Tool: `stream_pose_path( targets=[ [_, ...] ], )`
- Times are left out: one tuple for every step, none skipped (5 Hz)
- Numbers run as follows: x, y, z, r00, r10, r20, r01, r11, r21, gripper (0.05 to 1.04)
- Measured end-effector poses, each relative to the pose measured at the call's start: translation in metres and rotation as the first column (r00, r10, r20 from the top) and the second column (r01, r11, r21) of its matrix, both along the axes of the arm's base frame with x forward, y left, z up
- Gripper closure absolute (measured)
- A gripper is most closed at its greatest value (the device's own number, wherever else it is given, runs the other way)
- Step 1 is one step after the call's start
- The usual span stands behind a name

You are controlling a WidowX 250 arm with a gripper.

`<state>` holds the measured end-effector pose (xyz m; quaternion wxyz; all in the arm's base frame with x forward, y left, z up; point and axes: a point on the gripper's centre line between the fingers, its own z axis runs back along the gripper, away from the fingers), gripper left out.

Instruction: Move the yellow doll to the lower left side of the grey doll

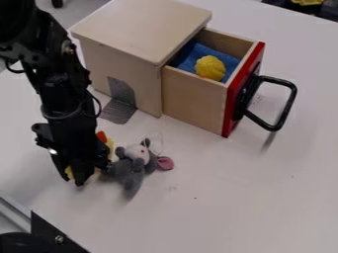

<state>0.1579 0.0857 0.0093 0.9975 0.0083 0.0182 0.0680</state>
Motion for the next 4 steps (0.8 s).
stream_pose_path(
  targets=[
    [-0.007,0.000,0.022,0.999,0.003,0.043,-0.002,1.000,-0.005,0.465],
    [-0.017,-0.002,0.047,0.997,0.003,0.071,-0.003,1.000,-0.012,0.168],
    [-0.023,-0.006,0.066,0.996,-0.012,0.093,0.013,1.000,-0.017,0.079],
    [-0.026,-0.009,0.079,0.994,-0.027,0.108,0.029,0.999,-0.016,0.085]
  ],
)
